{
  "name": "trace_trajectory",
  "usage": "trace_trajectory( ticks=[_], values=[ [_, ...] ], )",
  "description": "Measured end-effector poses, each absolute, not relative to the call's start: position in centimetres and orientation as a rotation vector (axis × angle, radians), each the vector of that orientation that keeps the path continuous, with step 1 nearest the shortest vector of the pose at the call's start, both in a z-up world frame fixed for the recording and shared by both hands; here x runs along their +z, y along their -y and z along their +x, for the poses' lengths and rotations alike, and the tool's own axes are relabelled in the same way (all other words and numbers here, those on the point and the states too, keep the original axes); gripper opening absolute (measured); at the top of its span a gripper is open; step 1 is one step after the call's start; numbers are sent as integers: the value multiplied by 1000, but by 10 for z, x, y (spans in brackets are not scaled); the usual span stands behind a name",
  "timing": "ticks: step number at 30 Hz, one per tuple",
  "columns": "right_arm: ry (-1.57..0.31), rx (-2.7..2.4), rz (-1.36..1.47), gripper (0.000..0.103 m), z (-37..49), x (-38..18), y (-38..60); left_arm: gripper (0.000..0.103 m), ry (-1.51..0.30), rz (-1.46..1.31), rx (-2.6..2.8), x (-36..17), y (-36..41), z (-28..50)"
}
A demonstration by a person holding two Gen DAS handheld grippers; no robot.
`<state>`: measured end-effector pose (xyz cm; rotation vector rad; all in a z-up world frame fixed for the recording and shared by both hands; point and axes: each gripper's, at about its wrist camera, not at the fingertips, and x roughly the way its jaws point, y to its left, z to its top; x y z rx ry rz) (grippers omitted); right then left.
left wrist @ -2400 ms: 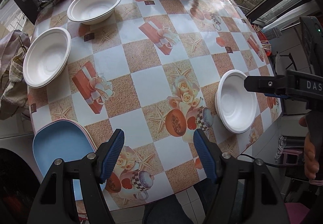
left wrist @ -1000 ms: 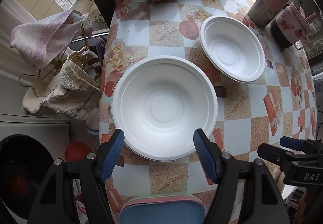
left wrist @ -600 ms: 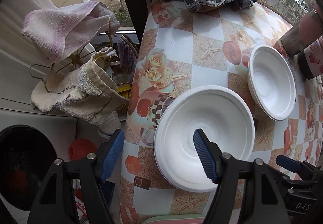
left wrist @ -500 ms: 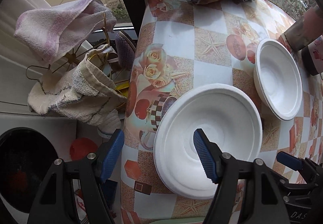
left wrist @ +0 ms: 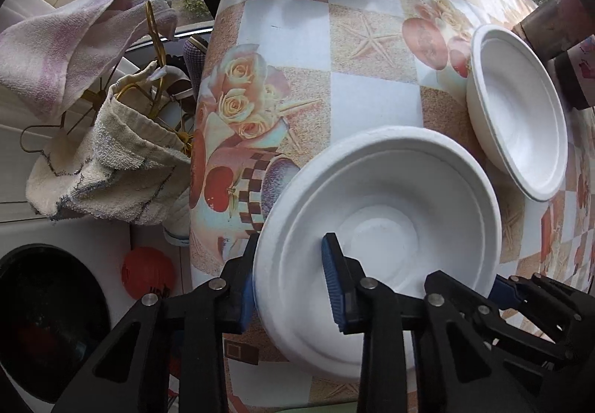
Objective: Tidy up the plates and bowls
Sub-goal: 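Close both grippers on the rim of the white bowl and lift, then carry the white bowl with both grippers toward the other white bowl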
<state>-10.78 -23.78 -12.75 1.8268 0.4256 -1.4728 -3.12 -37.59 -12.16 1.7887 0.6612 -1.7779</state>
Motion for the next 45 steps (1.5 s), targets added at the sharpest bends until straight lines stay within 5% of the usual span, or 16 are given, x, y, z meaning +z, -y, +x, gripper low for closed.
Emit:
trace_trajectory(
  ticks=[16,26,45],
  values=[
    [-536,-1539,1911,19,-115,-126,102,34,-479,2003,-1916,-122,222,-45],
    [-473,-1491,2015,22,-93,-134,32,46,-344,2088,-1915,-123,141,-23],
    [-367,-1508,1938,23,-117,-89,-8,47,-384,2043,-1926,-78,120,-2]
  ],
)
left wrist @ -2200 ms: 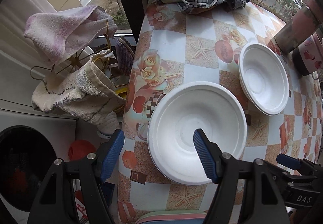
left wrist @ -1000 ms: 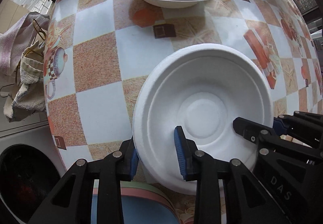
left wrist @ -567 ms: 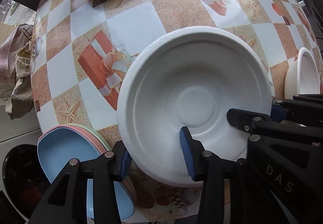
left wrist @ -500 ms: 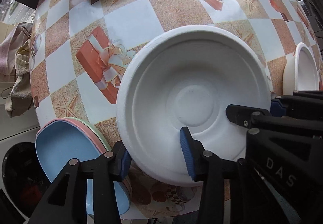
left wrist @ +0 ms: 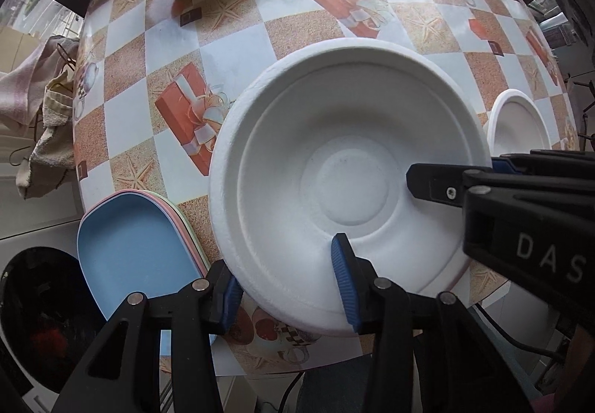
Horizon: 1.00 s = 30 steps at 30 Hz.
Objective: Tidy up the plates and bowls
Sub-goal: 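Carry the white bowl with both grippers toward the other white bowl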
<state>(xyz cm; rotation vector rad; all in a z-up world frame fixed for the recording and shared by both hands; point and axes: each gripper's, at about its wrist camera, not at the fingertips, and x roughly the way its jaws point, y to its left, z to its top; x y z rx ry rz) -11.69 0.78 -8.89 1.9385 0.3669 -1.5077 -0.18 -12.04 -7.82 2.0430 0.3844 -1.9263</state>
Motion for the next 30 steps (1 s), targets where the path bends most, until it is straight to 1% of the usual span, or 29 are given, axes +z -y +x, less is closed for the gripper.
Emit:
trace_trajectory(
  ticks=[5,6,13,21,30],
  values=[
    [-314,-1550,1933,23,-125,-74,-26,47,-338,2048,-1967,-60,93,-21],
    [-303,-1558,1934,23,-122,-73,-28,47,-323,2051,-1977,-50,91,-26],
    [-204,-1621,1947,23,-136,-59,-61,47,-203,2073,-2054,-30,53,-46],
    [-107,-1692,1950,23,-151,-45,-94,47,-106,2081,-2142,-23,30,-67],
    [-33,-1750,2008,23,-166,-48,-139,47,-12,2138,-2210,-26,-6,-89]
  ],
)
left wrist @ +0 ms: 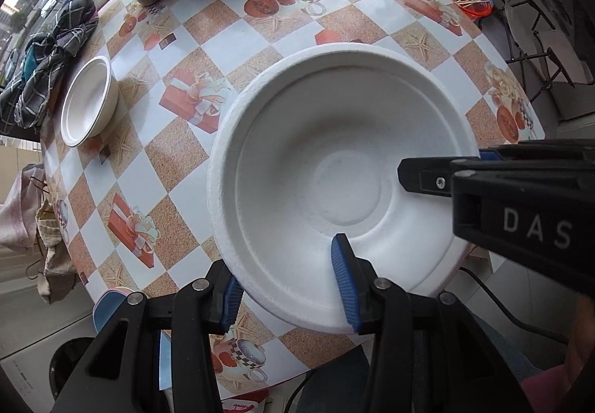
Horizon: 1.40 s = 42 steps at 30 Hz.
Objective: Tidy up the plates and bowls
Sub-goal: 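Carry the white bowl with both grippers toward the other white bowl, then lower the held bowl into the other white bowl and open both grippers, then move both tools to the white bowl beside the checked cloth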
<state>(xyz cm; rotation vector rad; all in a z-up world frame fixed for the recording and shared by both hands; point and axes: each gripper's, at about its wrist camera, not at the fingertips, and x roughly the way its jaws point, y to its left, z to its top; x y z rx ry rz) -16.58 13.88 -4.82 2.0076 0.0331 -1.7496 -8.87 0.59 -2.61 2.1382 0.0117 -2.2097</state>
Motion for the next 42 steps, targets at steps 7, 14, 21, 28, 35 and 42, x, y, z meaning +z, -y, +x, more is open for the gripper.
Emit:
trace_trajectory(
  ticks=[7,14,21,28,35,42],
  values=[
    [25,-1797,2046,23,-175,-50,-171,47,42,2177,-2248,-31,-31,-104],
    [47,-1816,2094,23,-184,-61,-190,47,99,2228,-2247,-44,-49,-113],
    [41,-1783,2107,23,-185,-71,-185,54,81,2254,-2199,-56,-45,-115],
    [46,-1778,2129,44,-190,-76,-188,63,55,2242,-2202,-52,-28,-107],
    [158,-1844,2148,85,-204,-66,-222,73,-99,2074,-2461,-8,3,-71],
    [319,-1895,2105,85,-207,-39,-225,81,-470,1843,-2557,29,49,-58]
  ],
)
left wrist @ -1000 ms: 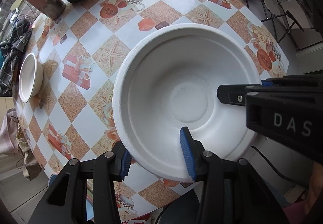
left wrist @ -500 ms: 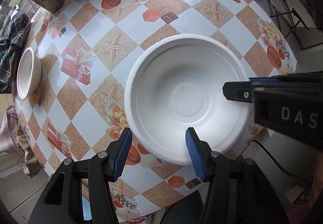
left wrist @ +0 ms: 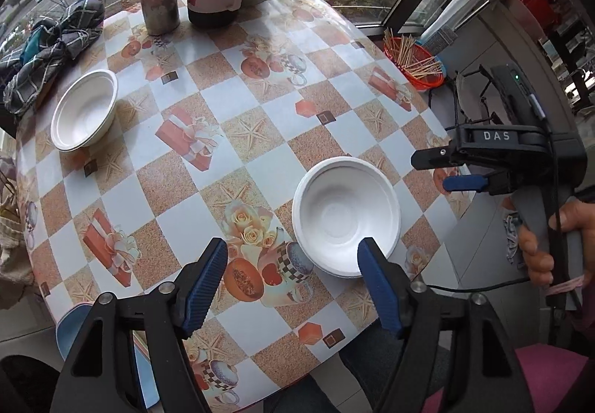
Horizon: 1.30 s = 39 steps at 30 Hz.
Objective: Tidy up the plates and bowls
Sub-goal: 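Move both tools to the white bowl beside the checked cloth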
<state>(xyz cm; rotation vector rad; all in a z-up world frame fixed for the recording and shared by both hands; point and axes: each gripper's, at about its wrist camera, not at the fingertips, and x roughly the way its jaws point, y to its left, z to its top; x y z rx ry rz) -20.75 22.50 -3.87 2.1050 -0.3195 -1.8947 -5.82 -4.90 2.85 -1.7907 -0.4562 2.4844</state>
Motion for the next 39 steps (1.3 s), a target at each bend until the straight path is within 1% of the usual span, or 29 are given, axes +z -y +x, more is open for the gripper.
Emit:
trace_trajectory(
  ticks=[1,2,5,9,12,16,20,28,39],
  values=[
    [329,-1897,2083,93,-206,-32,-218,81,518,-1750,2510,35,58,-56],
    [341,-1897,2054,103,-204,-25,-211,82,580,-1714,2525,41,69,-53],
    [339,-1893,1962,103,-198,-1,-177,82,735,-1634,2553,58,99,-45],
    [301,-1864,1849,103,-191,29,-119,82,839,-1571,2675,79,142,-33],
    [242,-1844,1792,103,-190,42,-74,82,827,-1601,2770,86,173,-32],
    [109,-1831,1792,103,-197,44,-21,82,811,-1728,2834,77,206,-41],
    [-8,-1790,1785,103,-215,32,23,82,775,-1865,2897,65,227,-52],
    [-199,-1748,1840,103,-252,-16,85,82,898,-2088,2880,27,280,-82],
    [-287,-1701,1886,103,-270,-84,141,82,931,-2305,2807,-46,334,-131]
  ],
)
